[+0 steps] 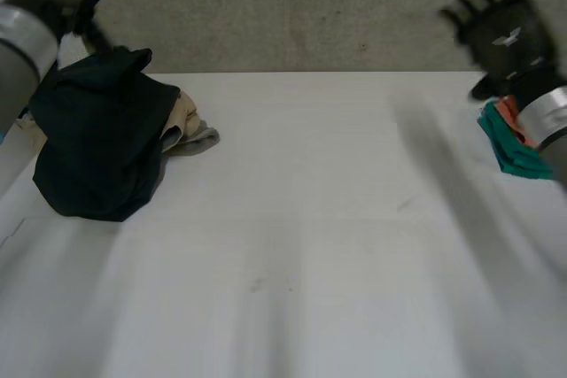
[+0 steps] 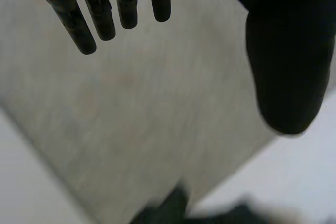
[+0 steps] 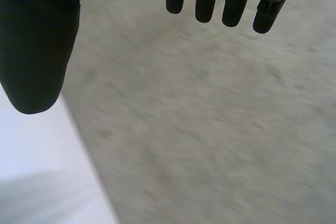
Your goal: Fold the laundry.
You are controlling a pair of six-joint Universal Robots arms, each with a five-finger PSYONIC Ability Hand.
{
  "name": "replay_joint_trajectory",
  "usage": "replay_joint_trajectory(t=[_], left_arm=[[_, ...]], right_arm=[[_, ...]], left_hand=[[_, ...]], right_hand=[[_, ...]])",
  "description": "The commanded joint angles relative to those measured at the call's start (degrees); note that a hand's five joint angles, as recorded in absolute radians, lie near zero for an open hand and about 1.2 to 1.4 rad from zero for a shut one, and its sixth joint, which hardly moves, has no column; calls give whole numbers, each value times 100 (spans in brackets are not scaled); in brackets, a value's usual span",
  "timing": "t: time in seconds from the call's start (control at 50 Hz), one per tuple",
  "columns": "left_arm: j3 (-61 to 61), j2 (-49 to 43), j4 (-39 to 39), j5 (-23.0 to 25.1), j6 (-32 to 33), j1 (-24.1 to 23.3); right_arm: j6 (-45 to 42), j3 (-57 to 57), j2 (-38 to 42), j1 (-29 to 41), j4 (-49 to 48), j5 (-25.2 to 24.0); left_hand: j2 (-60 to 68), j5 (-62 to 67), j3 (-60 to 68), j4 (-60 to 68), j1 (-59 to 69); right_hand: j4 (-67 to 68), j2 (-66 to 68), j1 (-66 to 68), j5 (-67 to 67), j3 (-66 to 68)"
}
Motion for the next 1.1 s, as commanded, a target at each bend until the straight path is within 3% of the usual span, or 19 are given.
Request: replay_joint_trajectory(t=[0.02,0.04,0.12,0.18,0.22,0.26,0.28,0.34,0.44,0.56,0.64,0.78,0.8,0.9,1.08,1.1], left_arm=[[350,-1663,317,558,1319,626],[464,-1996,449,916,1372,757],[771,-2674,573,1594,1355,1109],[1018,-3044,582,1640,1355,1153],[1247,-3317,573,1588,1355,1136],[1300,-3362,591,1535,1346,1118],[1300,-3362,625,1474,1328,1066],[1283,-3231,731,1272,1241,908],[905,-2062,1108,700,573,556],[466,-1034,1522,665,-173,-23],[229,-183,1566,647,-1199,-717],[-27,207,1575,682,-2292,-1386],[-149,102,1575,691,-2380,-1656],[-361,-644,1531,691,-2232,-2475],[-414,-1832,645,621,-1397,-2995],[-405,-1850,530,612,-1301,-3047]], right_arm=[[-421,895,54,424,73,42],[-465,966,54,432,73,42],[-553,1212,54,397,91,42],[-562,1379,54,388,99,42],[-562,1441,54,388,99,42],[-562,1520,54,388,99,33],[-570,1546,54,388,99,33],[-571,1599,54,301,99,42],[-562,1643,1,151,99,77],[-527,1696,-192,142,126,104],[-483,1749,-385,133,126,104],[-299,1854,-702,125,108,148],[-255,1854,-728,116,108,165],[-17,1845,-772,-24,117,411],[255,1801,-755,-297,126,491],[273,1784,-755,-315,126,490]], left_hand=[[-96,-166,-114,-71,38],[-96,-166,-114,-71,38],[-79,-149,-97,-54,55],[21,-49,3,46,155],[1544,1473,1525,1569,1677],[4398,4328,4380,4424,4532],[6758,6688,6740,6783,6892],[6782,6712,6764,6807,6916],[6782,6712,6764,6807,6916],[6782,6712,6764,6807,6916],[6782,6712,6764,6807,6916],[6782,6712,6764,6807,6916],[6782,6712,6764,6807,6916],[6782,6712,6764,6807,6916],[6782,6712,6764,6807,6916],[6118,6048,6100,6143,6252]], right_hand=[[-206,-211,-289,-292,-212],[-206,-211,-289,-292,-212],[-206,-211,-289,-292,-212],[-206,-211,-289,-292,-212],[-206,-211,-289,-292,-212],[-206,-211,-289,-292,-212],[-206,-211,-289,-292,-212],[-206,-211,-289,-292,-212],[-206,-211,-289,-292,-212],[-206,-211,-289,-292,-212],[-206,-211,-289,-292,-212],[-206,-211,-289,-292,-212],[-206,-211,-289,-292,-212],[-206,-211,-289,-292,-212],[-206,-211,-289,-292,-212],[-206,-211,-289,-292,-212]])
